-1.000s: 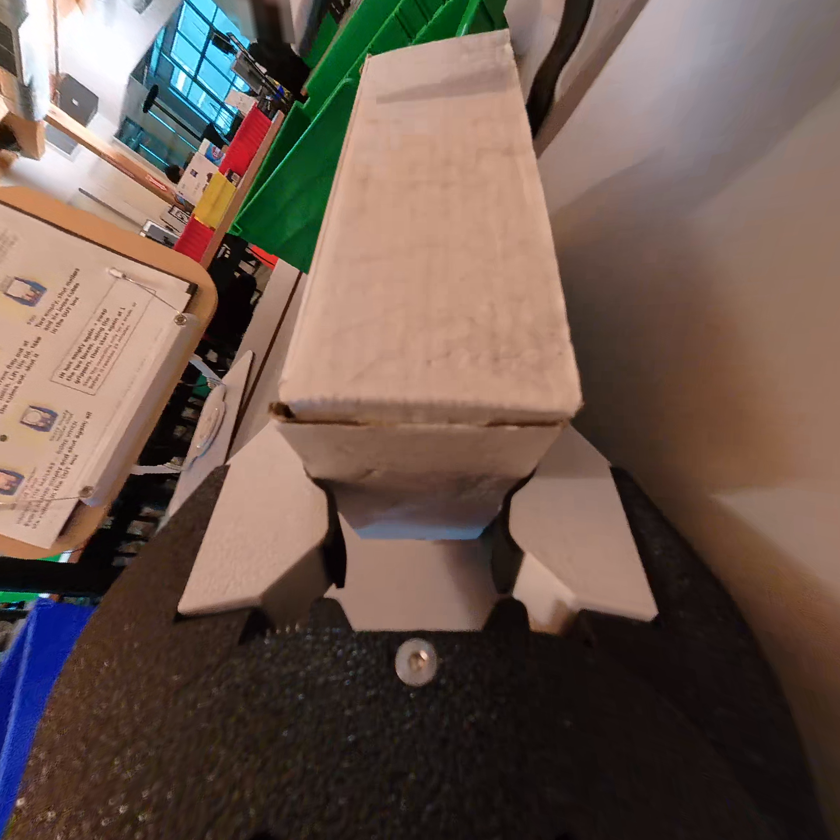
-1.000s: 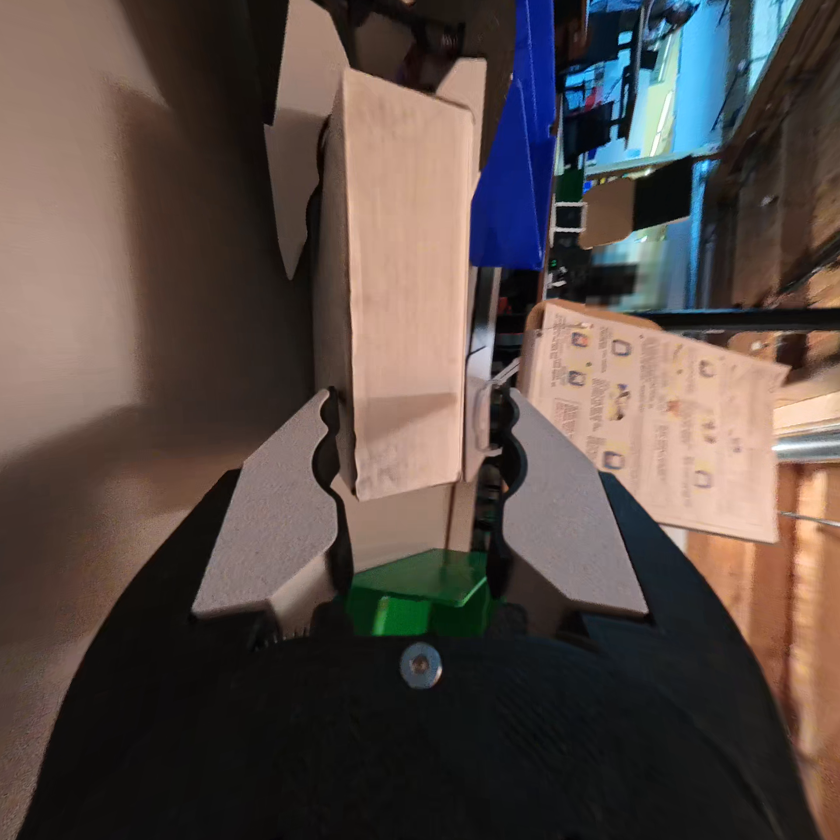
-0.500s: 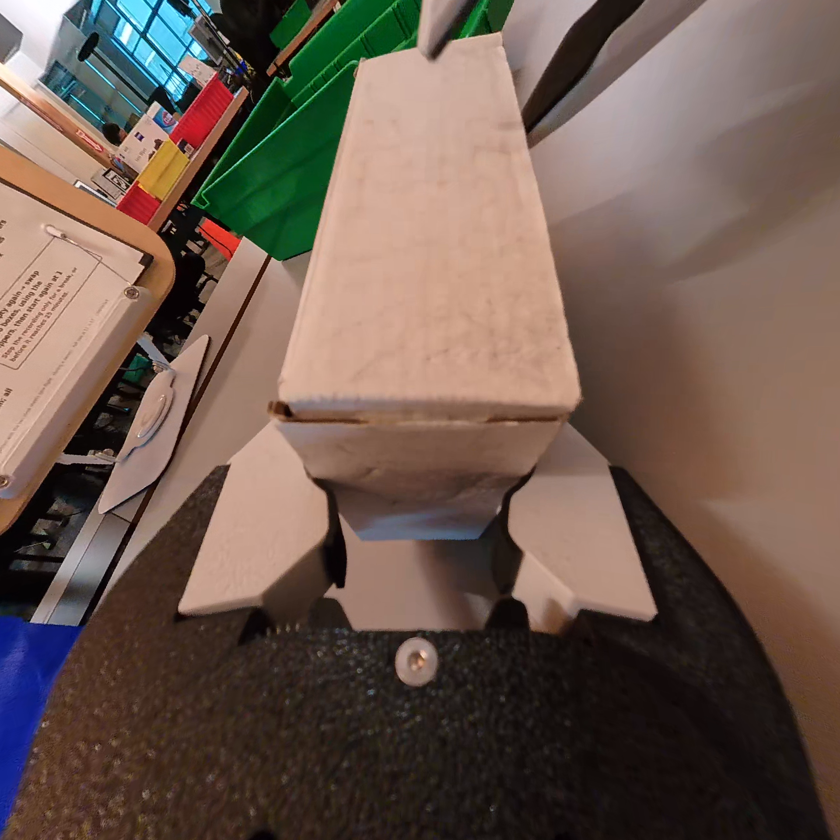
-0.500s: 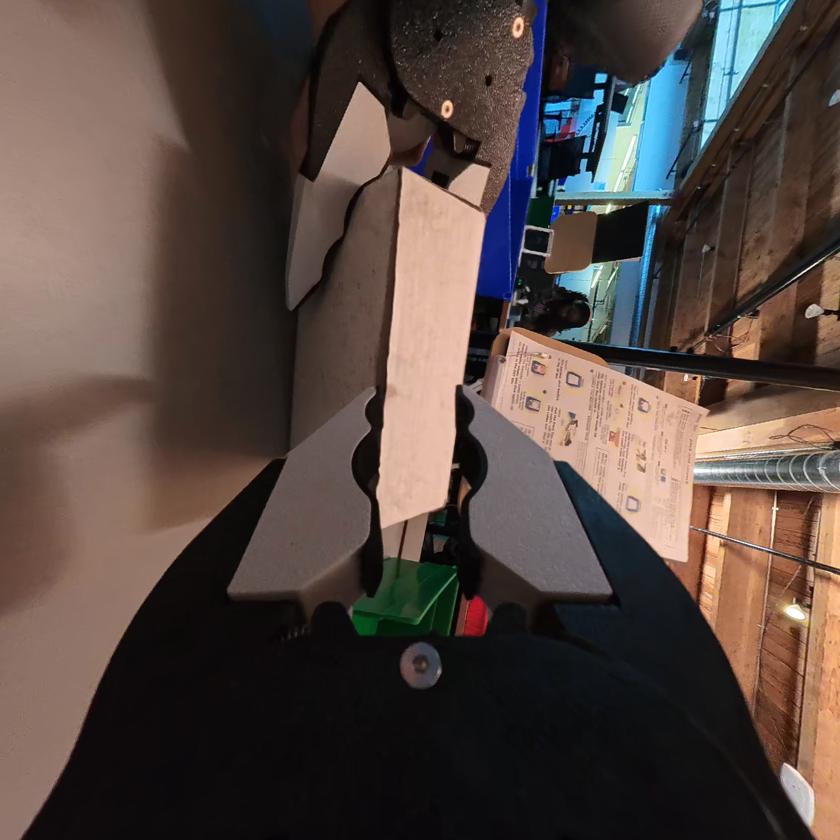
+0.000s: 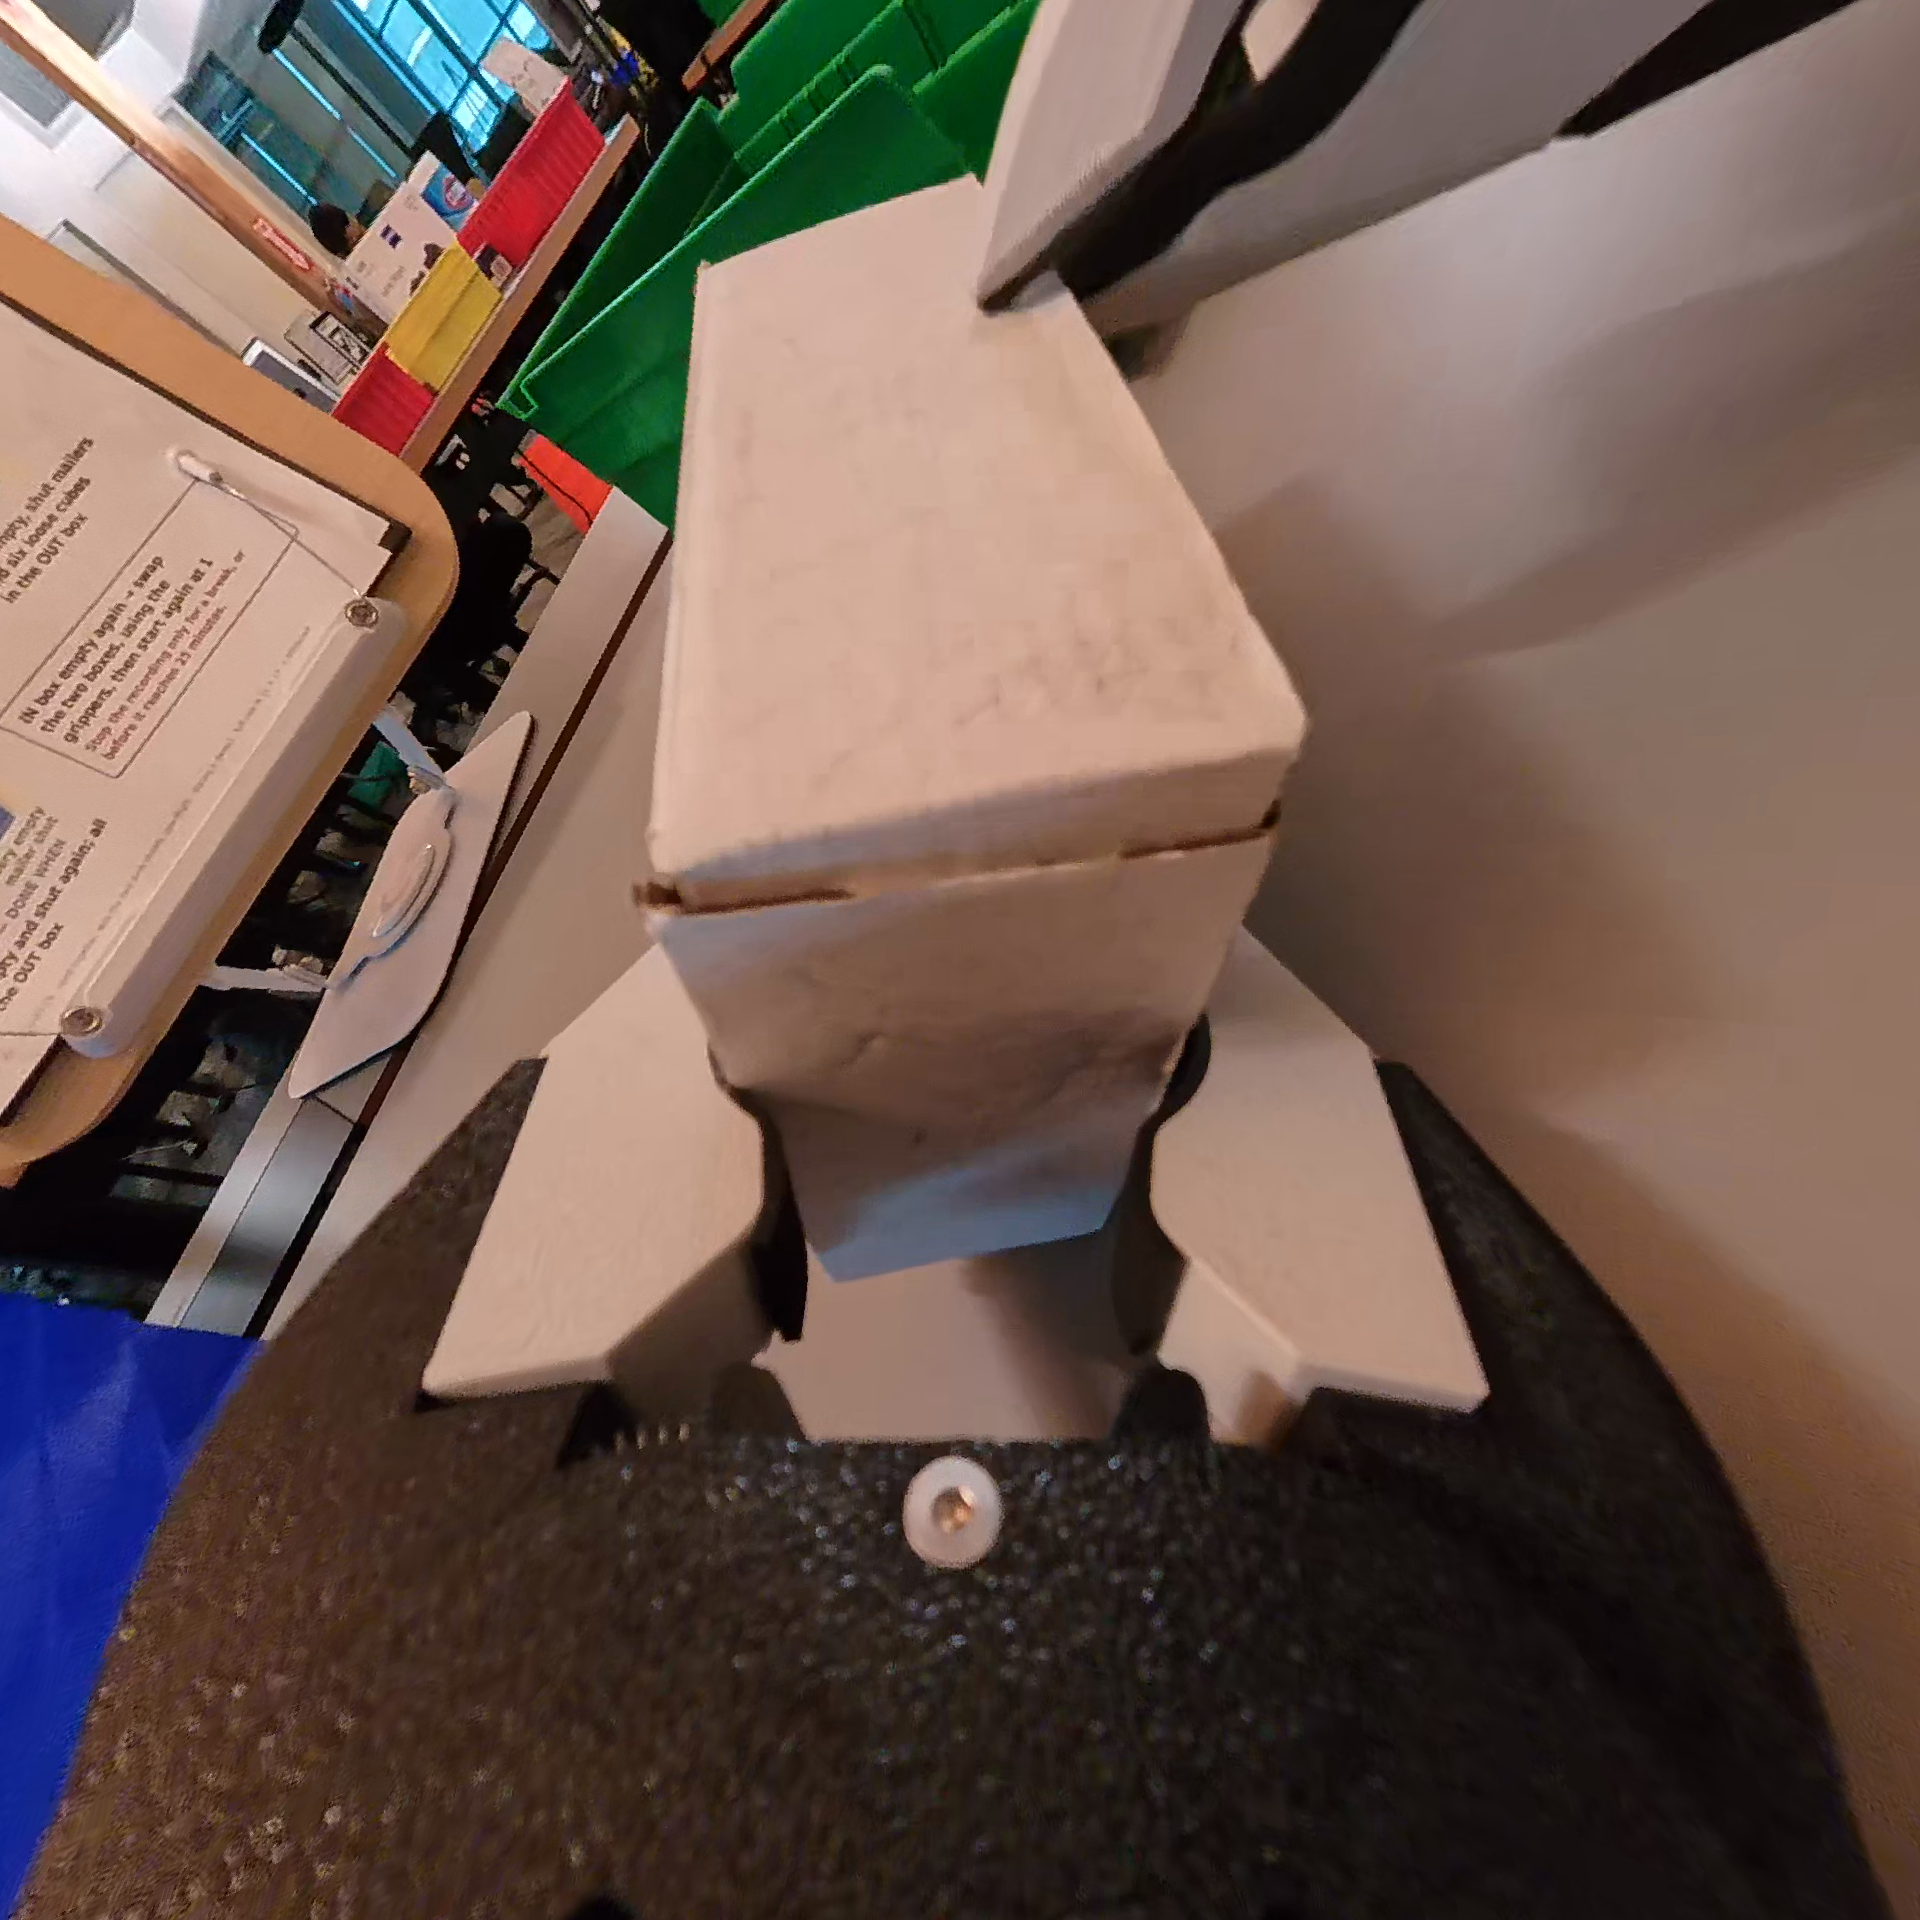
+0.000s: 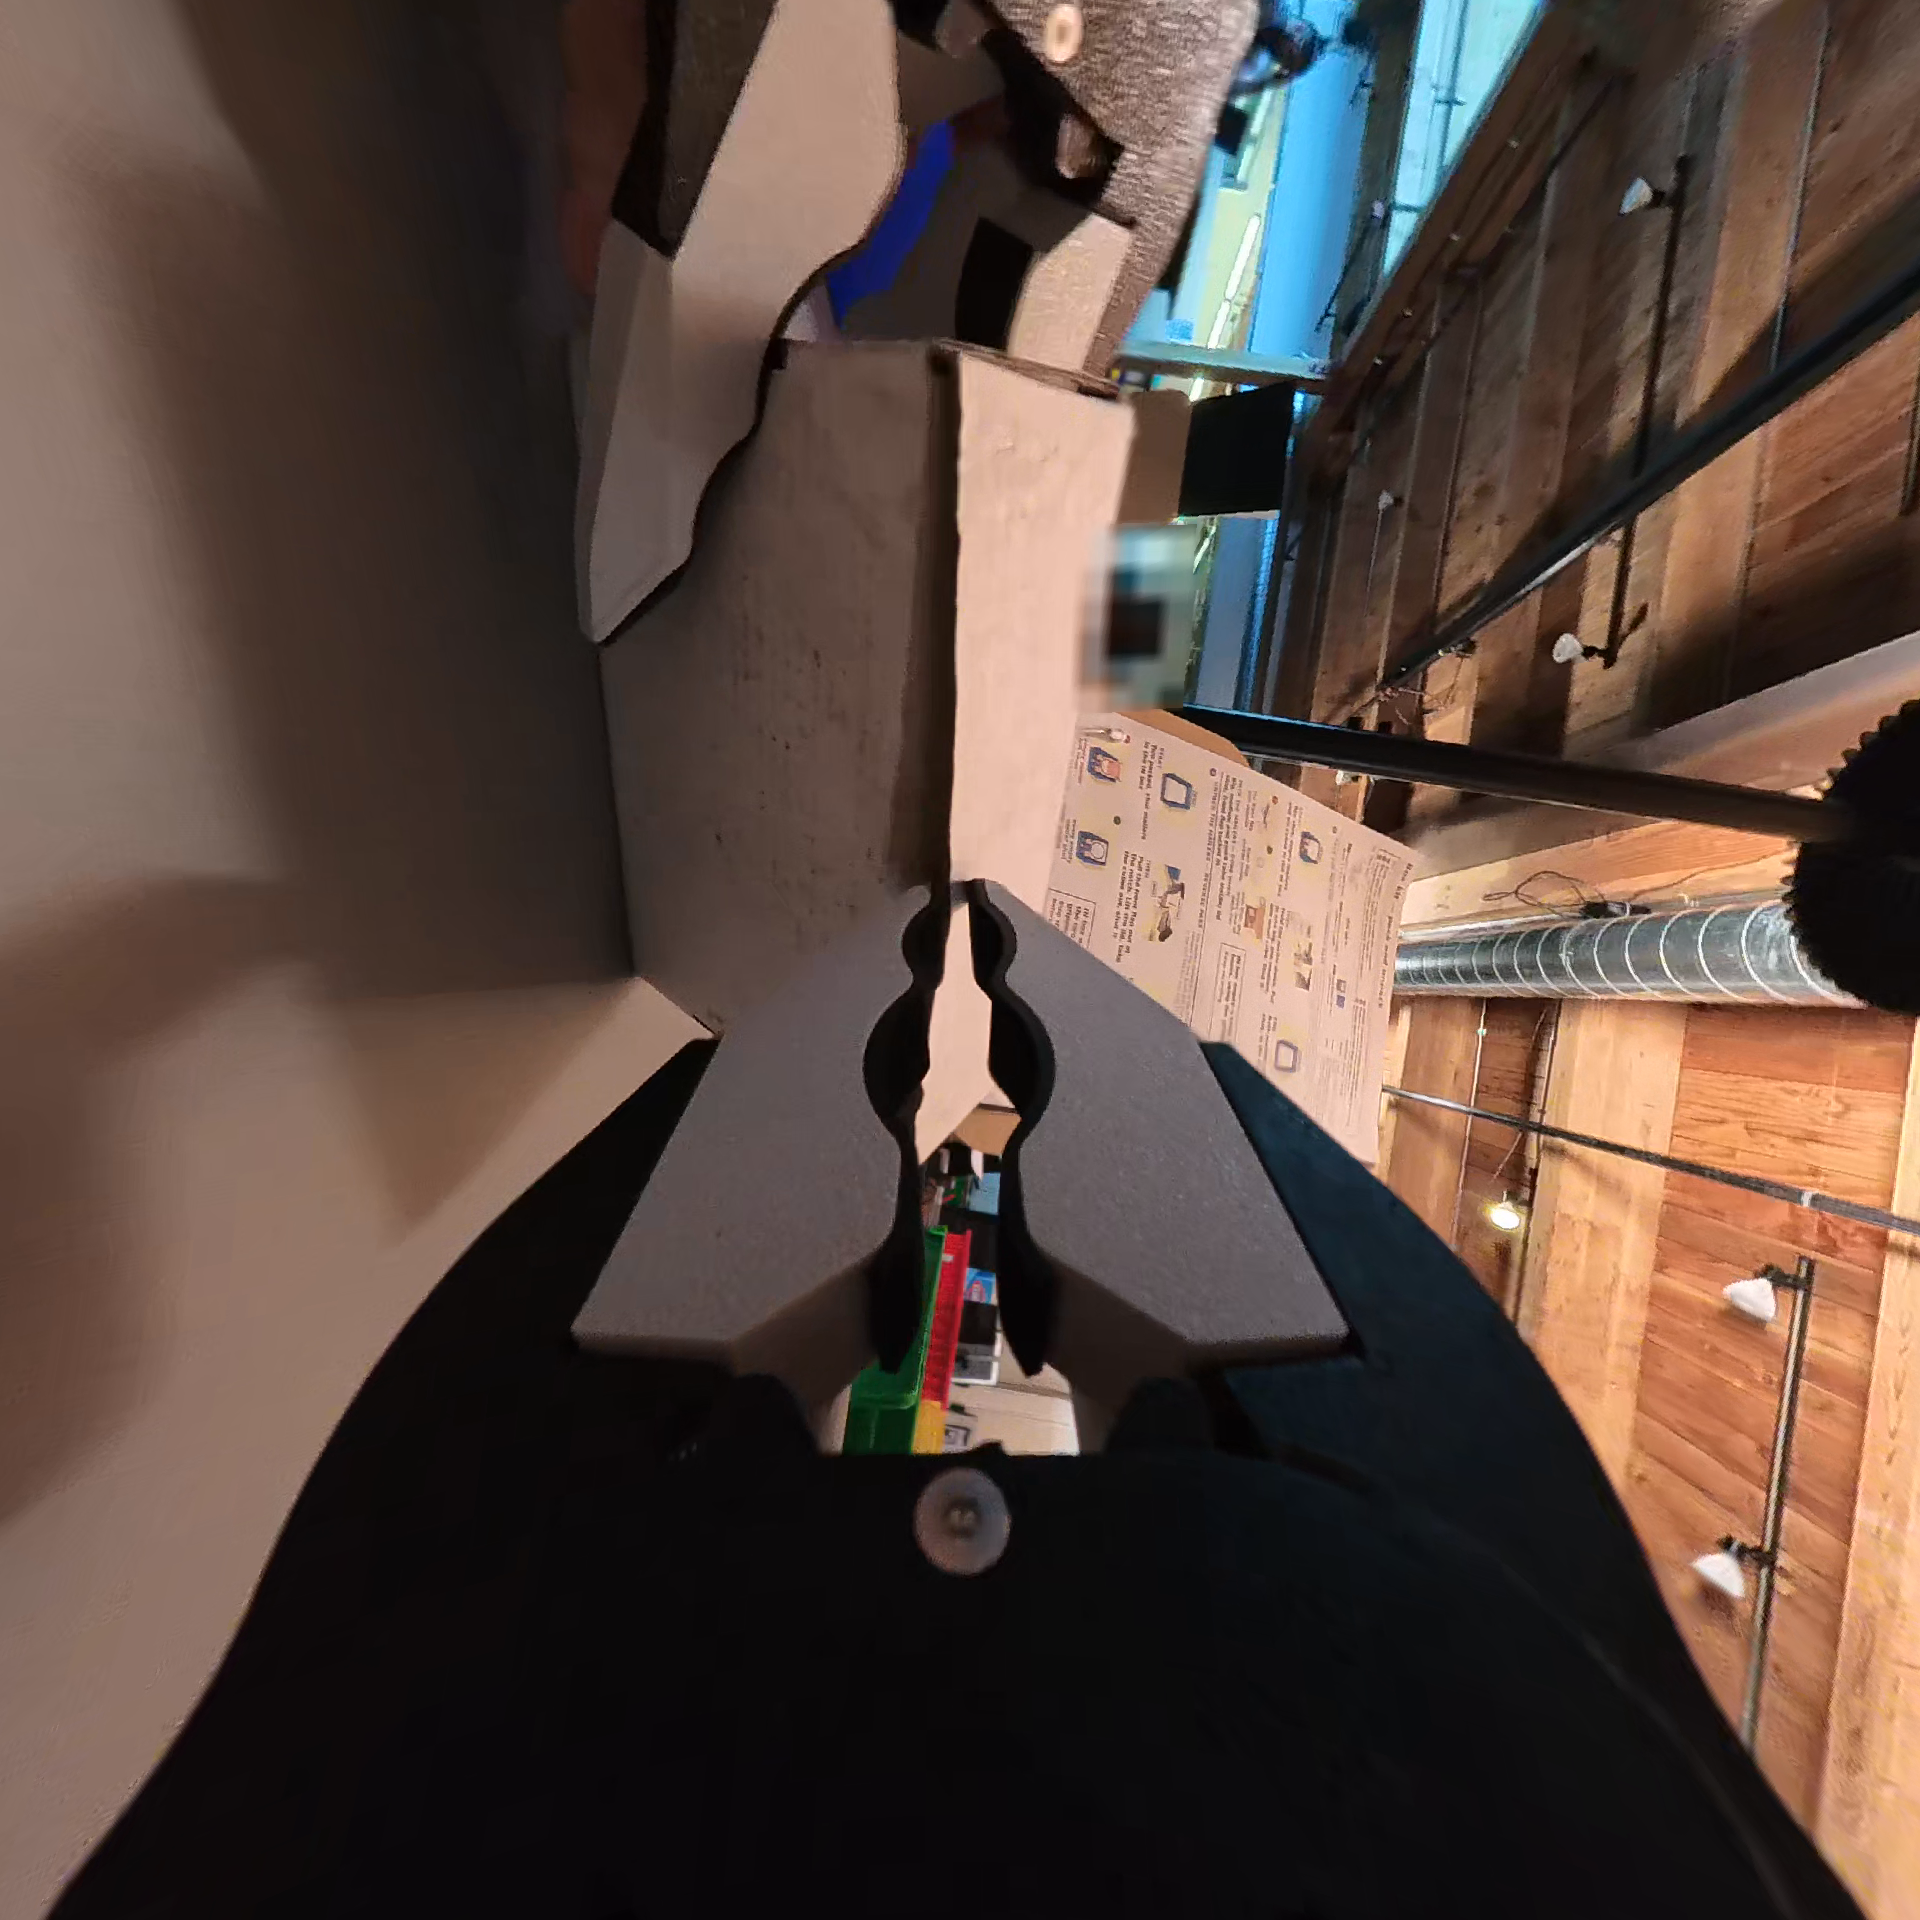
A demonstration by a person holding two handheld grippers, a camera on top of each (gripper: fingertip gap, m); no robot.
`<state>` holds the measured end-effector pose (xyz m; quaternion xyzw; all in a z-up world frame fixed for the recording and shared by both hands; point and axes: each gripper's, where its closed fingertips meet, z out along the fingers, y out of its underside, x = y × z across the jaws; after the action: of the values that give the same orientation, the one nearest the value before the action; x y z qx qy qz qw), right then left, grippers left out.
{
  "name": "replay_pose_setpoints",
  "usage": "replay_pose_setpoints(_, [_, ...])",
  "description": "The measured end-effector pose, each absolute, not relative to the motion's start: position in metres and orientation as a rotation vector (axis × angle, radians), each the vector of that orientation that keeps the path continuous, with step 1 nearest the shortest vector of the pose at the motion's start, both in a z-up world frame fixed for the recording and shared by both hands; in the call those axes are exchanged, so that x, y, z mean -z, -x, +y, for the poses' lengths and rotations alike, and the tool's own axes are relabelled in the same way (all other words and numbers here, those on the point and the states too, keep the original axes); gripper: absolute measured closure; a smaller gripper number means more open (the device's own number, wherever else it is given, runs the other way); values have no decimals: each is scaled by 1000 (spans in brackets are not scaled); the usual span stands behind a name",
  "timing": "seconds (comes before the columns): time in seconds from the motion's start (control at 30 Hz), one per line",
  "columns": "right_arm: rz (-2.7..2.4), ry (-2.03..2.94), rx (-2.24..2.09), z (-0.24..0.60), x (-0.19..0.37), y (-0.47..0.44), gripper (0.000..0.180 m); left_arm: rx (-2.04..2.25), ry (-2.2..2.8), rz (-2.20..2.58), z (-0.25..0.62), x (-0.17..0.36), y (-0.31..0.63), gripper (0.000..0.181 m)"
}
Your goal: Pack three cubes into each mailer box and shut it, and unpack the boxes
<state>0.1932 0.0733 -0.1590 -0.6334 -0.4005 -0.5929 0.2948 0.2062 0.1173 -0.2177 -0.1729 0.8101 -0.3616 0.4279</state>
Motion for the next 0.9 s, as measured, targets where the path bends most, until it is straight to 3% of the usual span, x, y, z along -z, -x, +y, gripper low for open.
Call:
replay_pose_setpoints(0.17, [-846, 1559, 1570, 69, 118, -191, 178, 867, 393, 2035, 115, 219, -206, 112])
replay_pose_setpoints(0.27, [-870, 1583, 1529, 71, 122, -190, 176, 884, 367, 2037, 114, 219, -206, 111])
replay_pose_setpoints(0.33, [-961, 1601, 1574, 71, 131, -191, 165, 852, 276, 2034, 112, 219, -205, 111])
replay_pose_setpoints(0.47, [-991, 1756, 1485, 68, 141, -189, 180, 795, 186, 1999, 113, 220, -204, 108])
replay_pose_setpoints(0.67, [-920, 1932, 1443, 67, 138, -184, 180, 741, 312, 1849, 133, 208, -188, 92])
replay_pose_setpoints(0.77, [-849, 1978, 1408, 68, 136, -184, 180, 806, 385, 1754, 142, 189, -161, 102])
replay_pose_setpoints(0.9, [-798, 2028, 1392, 69, 136, -185, 180, 735, 374, 1683, 145, 175, -122, 167])
